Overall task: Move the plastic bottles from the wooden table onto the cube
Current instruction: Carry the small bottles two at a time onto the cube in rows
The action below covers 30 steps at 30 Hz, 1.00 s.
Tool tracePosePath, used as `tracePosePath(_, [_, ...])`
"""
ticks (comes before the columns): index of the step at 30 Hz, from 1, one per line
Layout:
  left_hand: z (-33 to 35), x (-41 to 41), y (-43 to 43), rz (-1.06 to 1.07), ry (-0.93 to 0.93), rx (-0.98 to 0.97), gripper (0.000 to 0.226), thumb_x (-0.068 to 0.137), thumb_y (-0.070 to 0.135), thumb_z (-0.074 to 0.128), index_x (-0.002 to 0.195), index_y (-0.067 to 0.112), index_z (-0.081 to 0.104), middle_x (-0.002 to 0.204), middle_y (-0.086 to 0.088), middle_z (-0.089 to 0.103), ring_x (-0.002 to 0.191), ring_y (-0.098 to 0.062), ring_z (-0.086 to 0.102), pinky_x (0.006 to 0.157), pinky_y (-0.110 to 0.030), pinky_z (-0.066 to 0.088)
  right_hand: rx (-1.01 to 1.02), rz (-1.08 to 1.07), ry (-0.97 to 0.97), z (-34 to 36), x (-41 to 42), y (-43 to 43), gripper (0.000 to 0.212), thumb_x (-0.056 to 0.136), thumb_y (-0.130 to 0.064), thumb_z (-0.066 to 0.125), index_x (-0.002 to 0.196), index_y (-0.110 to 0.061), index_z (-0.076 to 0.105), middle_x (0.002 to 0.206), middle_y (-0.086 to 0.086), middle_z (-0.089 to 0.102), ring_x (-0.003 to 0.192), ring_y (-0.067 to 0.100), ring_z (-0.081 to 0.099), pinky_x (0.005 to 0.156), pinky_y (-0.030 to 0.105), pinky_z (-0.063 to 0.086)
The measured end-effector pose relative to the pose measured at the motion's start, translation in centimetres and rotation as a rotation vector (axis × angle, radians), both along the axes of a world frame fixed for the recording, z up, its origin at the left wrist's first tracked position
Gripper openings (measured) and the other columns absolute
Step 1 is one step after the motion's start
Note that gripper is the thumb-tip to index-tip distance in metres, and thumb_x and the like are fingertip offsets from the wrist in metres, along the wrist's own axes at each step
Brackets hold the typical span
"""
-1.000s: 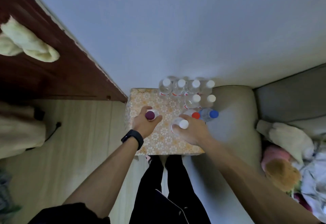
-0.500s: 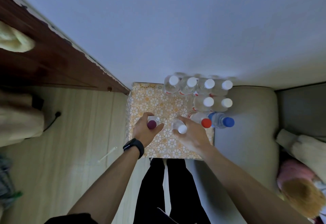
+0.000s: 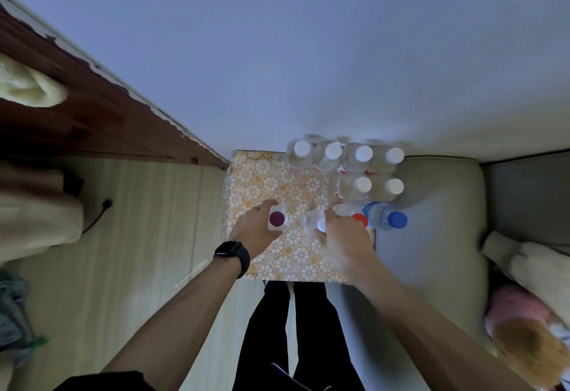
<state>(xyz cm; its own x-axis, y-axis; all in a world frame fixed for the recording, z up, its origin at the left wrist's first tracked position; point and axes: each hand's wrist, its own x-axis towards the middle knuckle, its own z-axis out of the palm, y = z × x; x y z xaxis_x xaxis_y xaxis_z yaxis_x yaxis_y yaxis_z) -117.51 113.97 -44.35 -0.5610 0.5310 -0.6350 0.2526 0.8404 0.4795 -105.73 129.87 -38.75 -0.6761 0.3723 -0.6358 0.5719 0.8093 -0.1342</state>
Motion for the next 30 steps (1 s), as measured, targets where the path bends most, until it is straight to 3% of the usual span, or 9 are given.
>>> tracePosePath(4, [0.2,-0.8,2.5,-0.004,-0.029,0.075,0.062,0.083,0.034,0.076,0.137,0.025,0.047,0.109,-0.001,0.071,0.092,-0.022,0.067,0.078,-0.036,0.057,0.023,-0.056,0.058,0.3,-1.3,1.8,0.045,0.105,-0.041,0.044,0.135,-0.008,0.050,0.114,0.011,0.070,0.101,0.029,0.068,0.078,0.035,0.048])
tracePosePath(11, [-0.6,-2.1,7.3,0.006,0.031,0.147,0.060,0.084,0.028,0.076,0.137,0.023,0.047,0.107,-0.005,0.070,0.093,-0.026,0.067,0.077,-0.036,0.054,0.068,-0.112,0.135,-0.1,-4.4,4.1,0.043,0.104,-0.038,0.048,0.134,-0.008,0.050,0.115,0.012,0.069,0.106,0.031,0.066,0.071,0.034,0.040])
tracePosePath(15, [-1.3,-2.3,7.7,0.035,0.035,0.135,0.061,0.086,0.027,0.075,0.138,0.022,0.045,0.110,-0.007,0.069,0.095,-0.027,0.066,0.081,-0.038,0.053,0.054,-0.136,0.146,-0.8,-5.2,4.5,0.041,0.103,-0.038,0.050,0.133,-0.010,0.050,0.115,0.012,0.070,0.107,0.032,0.066,0.078,0.038,0.047])
tracePosePath(18, [-1.9,-1.4,7.5,0.144,0.027,0.184,0.060,0.084,0.023,0.076,0.134,0.022,0.042,0.107,-0.003,0.068,0.092,-0.026,0.066,0.080,-0.043,0.055,0.057,-0.136,0.152,-1.1,-5.3,4.6,0.040,0.103,-0.039,0.050,0.131,-0.009,0.051,0.115,0.012,0.070,0.108,0.032,0.065,0.078,0.038,0.045])
tracePosePath(23, [-2.2,0.2,8.3,0.418,0.000,0.247,0.050,0.087,0.014,0.068,0.126,0.028,0.039,0.094,0.008,0.064,0.083,-0.019,0.066,0.064,-0.034,0.054,0.051,-0.161,0.190,-1.0,-5.0,4.5,0.041,0.102,-0.041,0.052,0.129,-0.009,0.053,0.111,0.009,0.071,0.105,0.030,0.066,0.076,0.036,0.042])
tracePosePath(26, [-2.6,0.5,9.0,0.579,-0.002,0.282,0.052,0.085,0.010,0.071,0.125,0.021,0.039,0.086,0.018,0.057,0.081,-0.016,0.064,0.064,-0.030,0.054,0.052,-0.186,0.191,-1.1,-4.8,4.5,0.042,0.102,-0.042,0.051,0.131,-0.012,0.052,0.111,0.008,0.071,0.103,0.030,0.066,0.073,0.035,0.042])
tracePosePath(30, [-2.9,0.6,9.2,0.618,-0.005,0.307,0.061,0.086,0.011,0.073,0.134,0.019,0.036,0.100,0.018,0.061,0.084,-0.016,0.065,0.061,-0.022,0.049,0.032,-0.207,0.205,-1.1,-4.8,4.3,0.042,0.102,-0.039,0.052,0.134,-0.011,0.049,0.113,0.010,0.070,0.104,0.031,0.066,0.076,0.037,0.046])
